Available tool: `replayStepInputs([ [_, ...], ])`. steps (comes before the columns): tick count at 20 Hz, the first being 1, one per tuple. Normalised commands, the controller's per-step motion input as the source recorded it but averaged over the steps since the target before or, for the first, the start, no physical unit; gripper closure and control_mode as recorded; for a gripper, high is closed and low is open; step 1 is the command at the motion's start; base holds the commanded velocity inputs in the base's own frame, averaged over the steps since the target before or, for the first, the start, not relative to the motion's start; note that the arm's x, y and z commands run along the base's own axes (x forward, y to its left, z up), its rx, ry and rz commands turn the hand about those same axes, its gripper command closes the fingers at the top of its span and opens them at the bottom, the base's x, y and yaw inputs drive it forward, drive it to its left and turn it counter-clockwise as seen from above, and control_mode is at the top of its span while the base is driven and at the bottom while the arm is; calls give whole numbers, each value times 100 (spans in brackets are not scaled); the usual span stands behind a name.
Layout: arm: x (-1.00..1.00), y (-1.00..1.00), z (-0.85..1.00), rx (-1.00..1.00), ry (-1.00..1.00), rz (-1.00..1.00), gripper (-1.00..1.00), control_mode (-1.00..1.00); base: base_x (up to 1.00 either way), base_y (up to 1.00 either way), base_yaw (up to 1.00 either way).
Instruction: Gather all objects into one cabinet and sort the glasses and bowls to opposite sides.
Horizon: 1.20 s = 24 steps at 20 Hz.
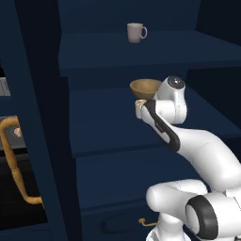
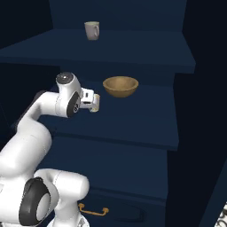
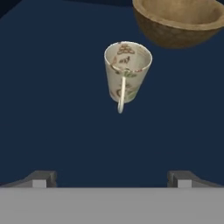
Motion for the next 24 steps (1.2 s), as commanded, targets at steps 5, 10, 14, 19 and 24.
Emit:
replayStepInputs([
  [5, 0, -9, 15, 0, 8, 0, -100, -100, 0, 0, 0],
  [10, 0, 0, 3, 0, 0, 0, -100, -100, 0, 0, 0],
  [14, 0, 0, -11, 0, -3, 0, -100, -100, 0, 0, 0],
  [19, 18, 0, -17, 0, -5, 0, -100, -100, 0, 0, 0],
  [24, 34, 0, -19, 0, -4, 0, -100, -100, 0, 0, 0],
])
